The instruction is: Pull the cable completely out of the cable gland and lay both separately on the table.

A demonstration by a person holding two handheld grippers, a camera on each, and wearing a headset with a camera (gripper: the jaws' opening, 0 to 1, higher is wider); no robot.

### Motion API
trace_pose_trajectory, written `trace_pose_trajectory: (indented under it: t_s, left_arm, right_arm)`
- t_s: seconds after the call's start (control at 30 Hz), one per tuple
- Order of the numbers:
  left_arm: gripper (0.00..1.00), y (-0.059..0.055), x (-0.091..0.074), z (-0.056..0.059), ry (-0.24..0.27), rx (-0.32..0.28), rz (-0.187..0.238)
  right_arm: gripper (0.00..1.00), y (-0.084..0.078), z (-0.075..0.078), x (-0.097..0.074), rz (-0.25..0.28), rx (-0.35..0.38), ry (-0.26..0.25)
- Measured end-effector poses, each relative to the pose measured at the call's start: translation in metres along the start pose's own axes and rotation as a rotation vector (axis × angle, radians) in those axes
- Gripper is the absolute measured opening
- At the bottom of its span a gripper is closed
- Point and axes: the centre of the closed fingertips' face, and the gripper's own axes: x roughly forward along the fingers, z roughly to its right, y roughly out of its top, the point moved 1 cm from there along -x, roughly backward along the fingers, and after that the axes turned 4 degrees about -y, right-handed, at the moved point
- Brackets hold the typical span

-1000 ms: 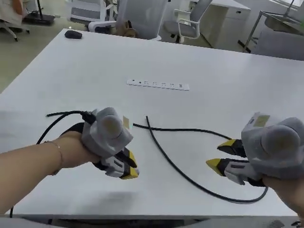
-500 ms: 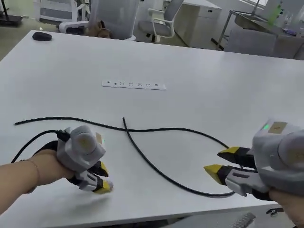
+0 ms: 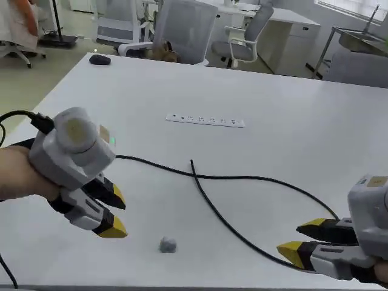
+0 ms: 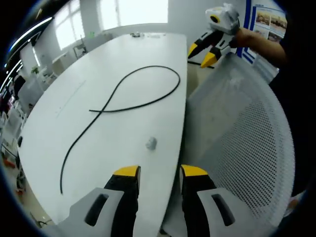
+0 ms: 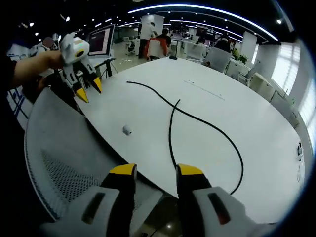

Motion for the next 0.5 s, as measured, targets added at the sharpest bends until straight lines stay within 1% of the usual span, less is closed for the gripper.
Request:
trace_pose_trajectory:
  t_s: [0.03,0.1,0.17,0.23,0.27,0.3,0.33,0.37,0.4,0.43,0.47,0.5]
  left_arm:
    - [0.35,-0.001,-0.004,0.002,-0.001,-0.021,0.006]
    - [0.37,-0.007,-0.025,0.011,0.022,-0.129,0.067]
    - [0.42,-0.011,-0.036,0.017,0.038,-0.194,0.109]
    - [0.47,-0.018,-0.051,0.020,0.105,-0.273,0.167]
    - [0.49,-0.022,-0.055,0.020,0.131,-0.294,0.186]
    - [0.50,-0.027,-0.059,0.021,0.149,-0.315,0.191]
    - [0.50,-0.034,-0.063,0.023,0.180,-0.345,0.201]
    - [0.51,-0.038,-0.065,0.026,0.201,-0.352,0.198]
    - [0.51,-0.040,-0.067,0.027,0.222,-0.359,0.205]
    - [0.51,-0.041,-0.071,0.028,0.251,-0.379,0.232]
    - [0.50,-0.043,-0.076,0.031,0.279,-0.402,0.260]
    - [0.50,-0.044,-0.078,0.033,0.291,-0.435,0.289]
  right_arm:
    - [0.34,-0.002,-0.002,0.000,-0.009,0.005,0.013]
    - [0.35,-0.004,-0.007,-0.002,-0.017,0.024,0.054]
    - [0.36,-0.007,-0.013,-0.005,-0.024,0.042,0.092]
    - [0.37,-0.008,-0.015,-0.008,-0.020,0.076,0.110]
    - [0.37,-0.008,-0.017,-0.011,-0.016,0.093,0.121]
    - [0.37,-0.007,-0.017,-0.013,-0.005,0.114,0.125]
    - [0.37,-0.005,-0.018,-0.016,0.007,0.135,0.135]
    - [0.37,-0.004,-0.020,-0.019,0.016,0.152,0.142]
    - [0.38,-0.002,-0.023,-0.021,0.028,0.190,0.156]
    - [0.39,-0.002,-0.022,-0.022,0.030,0.199,0.160]
    - [0.39,-0.002,-0.022,-0.024,0.032,0.218,0.163]
    - [0.40,-0.001,-0.023,-0.025,0.040,0.229,0.161]
